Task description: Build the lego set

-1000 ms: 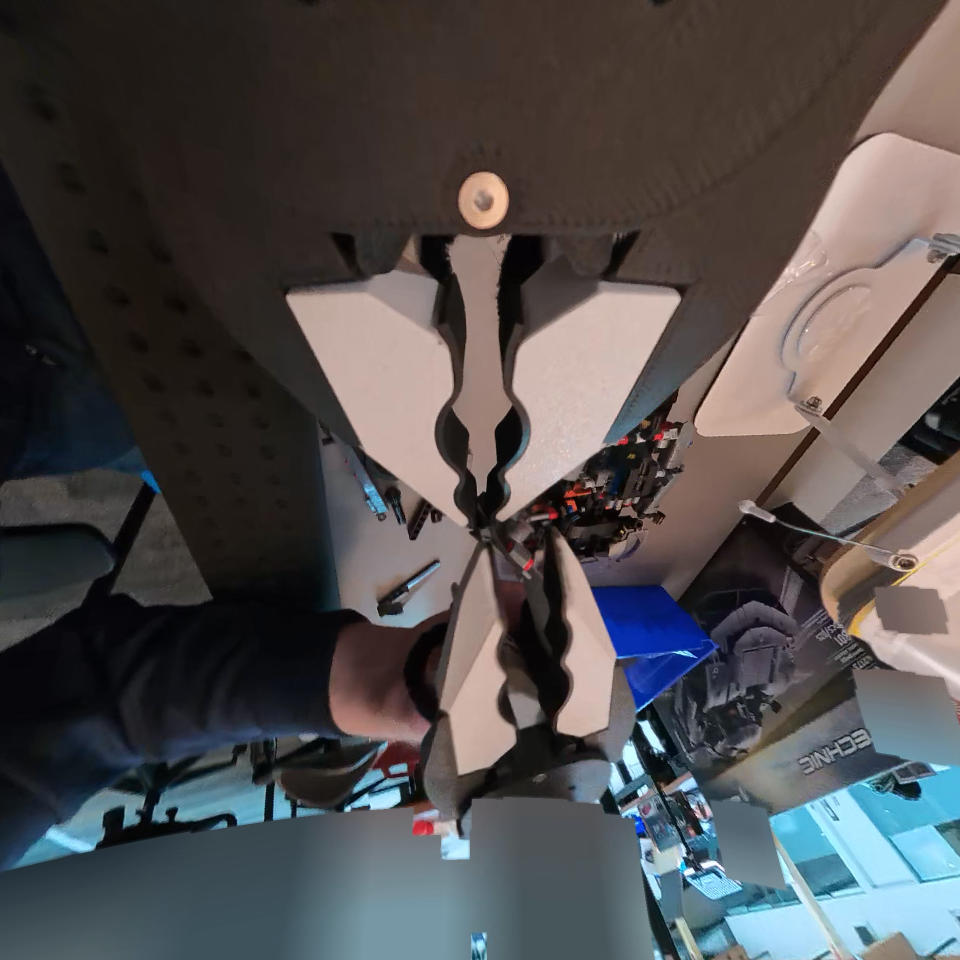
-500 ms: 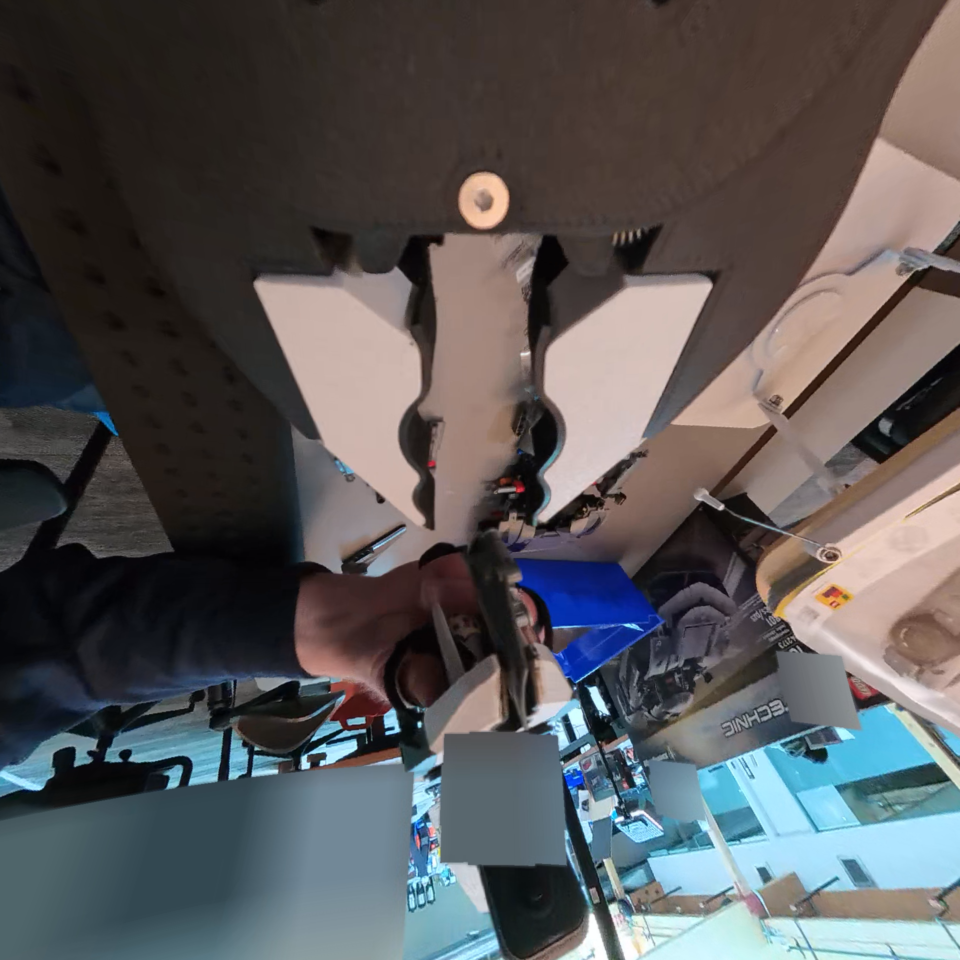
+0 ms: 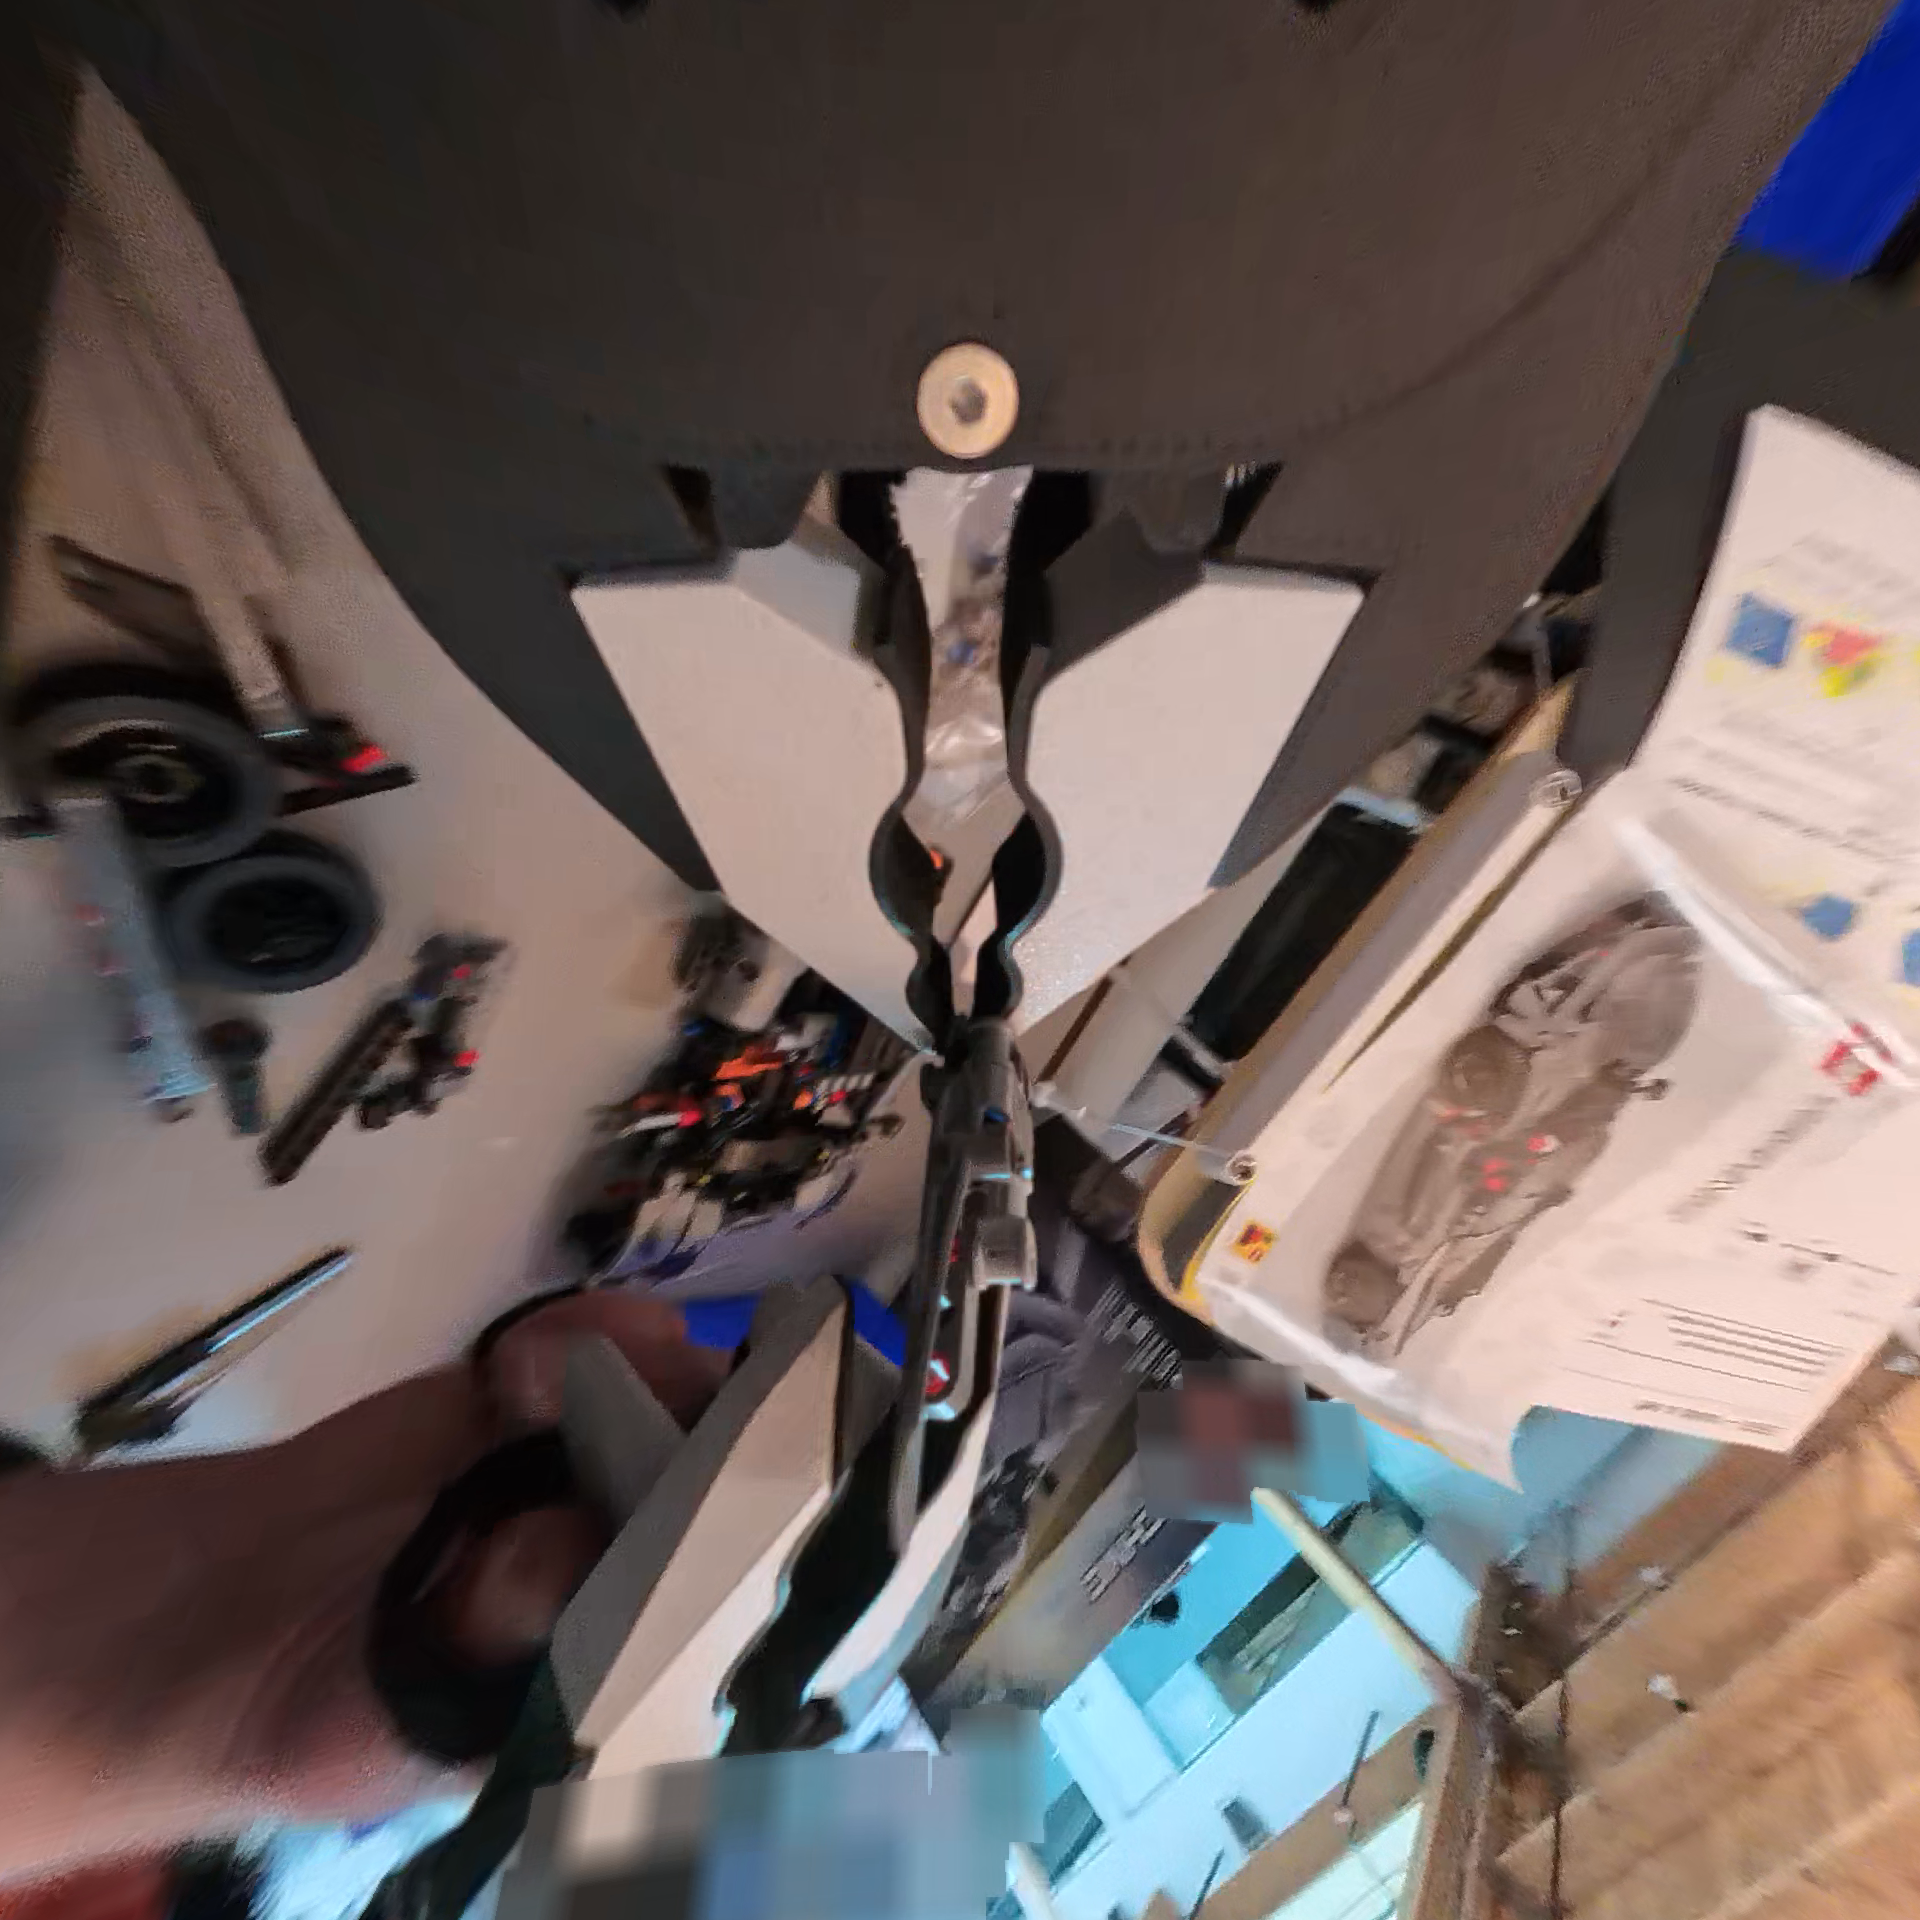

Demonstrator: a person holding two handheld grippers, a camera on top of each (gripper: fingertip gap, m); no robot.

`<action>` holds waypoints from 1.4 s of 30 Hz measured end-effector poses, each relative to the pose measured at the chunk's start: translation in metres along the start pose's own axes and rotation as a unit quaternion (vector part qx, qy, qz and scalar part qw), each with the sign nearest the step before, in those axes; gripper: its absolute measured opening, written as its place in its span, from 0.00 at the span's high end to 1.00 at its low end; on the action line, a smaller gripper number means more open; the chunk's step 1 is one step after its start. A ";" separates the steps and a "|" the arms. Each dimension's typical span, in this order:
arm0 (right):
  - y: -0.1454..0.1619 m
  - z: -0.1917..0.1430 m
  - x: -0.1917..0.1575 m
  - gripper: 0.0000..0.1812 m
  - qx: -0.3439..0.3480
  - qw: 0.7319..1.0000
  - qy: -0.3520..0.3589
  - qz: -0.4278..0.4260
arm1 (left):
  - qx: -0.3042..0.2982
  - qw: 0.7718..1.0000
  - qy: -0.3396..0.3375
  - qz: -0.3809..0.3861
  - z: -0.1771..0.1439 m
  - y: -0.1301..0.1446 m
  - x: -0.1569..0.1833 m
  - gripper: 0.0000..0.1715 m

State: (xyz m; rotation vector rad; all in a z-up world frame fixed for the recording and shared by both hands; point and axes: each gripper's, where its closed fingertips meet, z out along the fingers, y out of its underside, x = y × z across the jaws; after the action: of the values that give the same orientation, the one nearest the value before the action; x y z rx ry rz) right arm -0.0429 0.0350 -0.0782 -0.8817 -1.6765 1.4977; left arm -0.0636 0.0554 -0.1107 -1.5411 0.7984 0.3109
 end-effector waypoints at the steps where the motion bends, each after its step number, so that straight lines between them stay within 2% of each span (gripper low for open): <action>1: 0.001 0.001 0.001 0.83 -0.004 1.000 0.007 -0.003 | -0.015 0.999 -0.020 0.021 0.002 0.002 -0.002 1.00; 6: 0.013 0.013 0.001 0.74 -0.051 0.998 0.030 0.002 | -0.102 0.979 -0.103 0.141 0.010 0.014 -0.011 1.00; 7: 0.015 0.014 0.006 0.74 -0.057 0.997 0.047 0.007 | -0.116 0.974 -0.115 0.156 0.012 0.016 -0.013 1.00; 9: 0.019 0.012 0.017 0.85 -0.065 0.994 0.089 0.013 | -0.134 0.967 -0.129 0.174 0.013 0.019 -0.014 1.00; 10: 0.021 0.010 0.022 0.87 -0.072 0.992 0.101 0.015 | -0.139 0.965 -0.135 0.178 0.014 0.020 -0.015 1.00; 14: 0.028 0.008 0.024 0.77 -0.085 0.990 0.106 0.033 | -0.138 0.962 -0.155 0.177 0.013 0.015 -0.019 1.00; 17: 0.026 0.008 0.021 0.86 -0.074 0.992 0.096 0.031 | -0.141 0.961 -0.151 0.183 0.015 0.016 -0.017 1.00; 19: 0.025 0.006 0.020 0.87 -0.077 0.992 0.094 0.020 | -0.138 0.960 -0.155 0.190 0.014 0.013 -0.017 1.00; 22: 0.024 0.001 0.019 0.87 -0.067 0.995 0.073 0.017 | -0.112 0.971 -0.135 0.160 0.014 0.011 -0.014 1.00; 26: 0.036 -0.006 0.016 0.87 -0.098 0.993 0.053 -0.035 | -0.031 0.996 -0.043 0.065 0.014 0.002 0.001 0.82; 28: 0.039 -0.006 0.007 0.87 -0.110 0.992 0.029 -0.054 | 0.009 1.000 0.002 0.017 0.009 -0.006 0.006 0.79; 30: 0.042 -0.005 0.002 0.87 -0.118 0.990 0.017 -0.068 | 0.022 0.999 0.030 0.017 0.006 -0.008 0.013 0.80; 32: 0.047 -0.006 -0.002 0.87 -0.134 0.987 0.008 -0.085 | 0.021 0.997 0.071 0.023 0.006 -0.006 0.027 0.88; 38: 0.055 -0.009 -0.017 0.87 -0.155 0.982 -0.036 -0.100 | 0.027 0.989 0.145 0.006 0.003 -0.006 0.049 0.88; 42: 0.056 -0.010 -0.016 0.87 -0.157 0.983 -0.036 -0.088 | 0.012 0.990 0.138 0.033 0.003 -0.004 0.051 0.88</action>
State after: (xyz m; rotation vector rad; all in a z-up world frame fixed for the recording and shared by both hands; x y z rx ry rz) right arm -0.0245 0.0315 -0.1347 -0.8217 -2.0252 1.1790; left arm -0.0230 0.0425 -0.1401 -1.5564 1.0668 0.1355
